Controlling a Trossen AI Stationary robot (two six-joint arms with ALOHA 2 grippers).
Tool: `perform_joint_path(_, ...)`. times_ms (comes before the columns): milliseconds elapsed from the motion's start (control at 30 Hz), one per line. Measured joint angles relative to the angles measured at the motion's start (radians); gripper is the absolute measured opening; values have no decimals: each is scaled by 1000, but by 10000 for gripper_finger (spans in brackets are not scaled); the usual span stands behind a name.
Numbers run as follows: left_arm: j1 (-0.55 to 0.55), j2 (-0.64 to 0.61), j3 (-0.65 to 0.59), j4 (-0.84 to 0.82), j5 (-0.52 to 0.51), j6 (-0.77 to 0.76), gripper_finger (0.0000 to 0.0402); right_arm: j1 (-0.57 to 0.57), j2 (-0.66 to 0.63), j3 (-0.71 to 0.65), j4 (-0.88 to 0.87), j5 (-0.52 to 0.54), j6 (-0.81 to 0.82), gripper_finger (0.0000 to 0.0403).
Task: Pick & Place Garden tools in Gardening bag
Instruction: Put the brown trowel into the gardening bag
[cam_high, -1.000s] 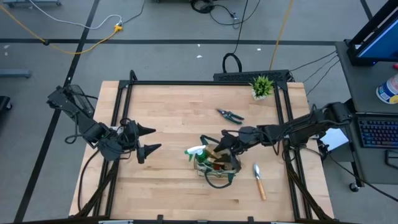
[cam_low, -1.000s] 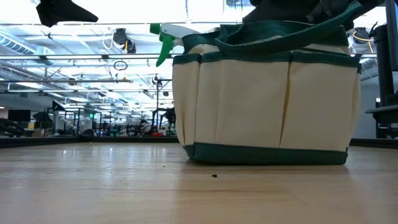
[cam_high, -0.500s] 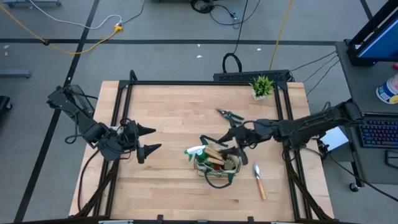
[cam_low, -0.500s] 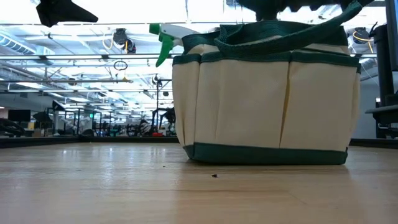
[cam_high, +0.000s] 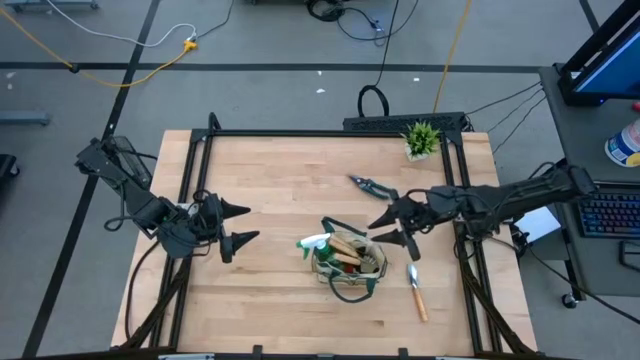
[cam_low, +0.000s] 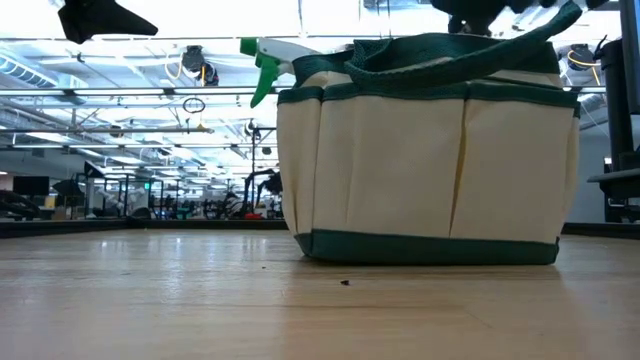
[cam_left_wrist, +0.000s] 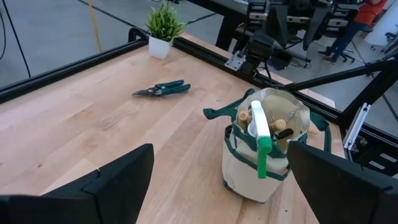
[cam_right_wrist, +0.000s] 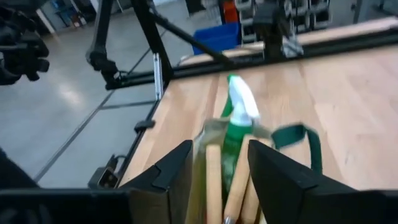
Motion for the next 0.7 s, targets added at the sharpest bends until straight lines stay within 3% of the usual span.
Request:
perform_joint_path(267,0,0,0,0,0,3,386,60,-30,0,-52,79,17,112)
perform_joint_path(600,0,0,0,0,0,5,375,122,-37,0,-77,104,-2,13)
perform_joint_path(700,0,0,0,0,0,5,371,161,-37,0,-91,104,-2,5)
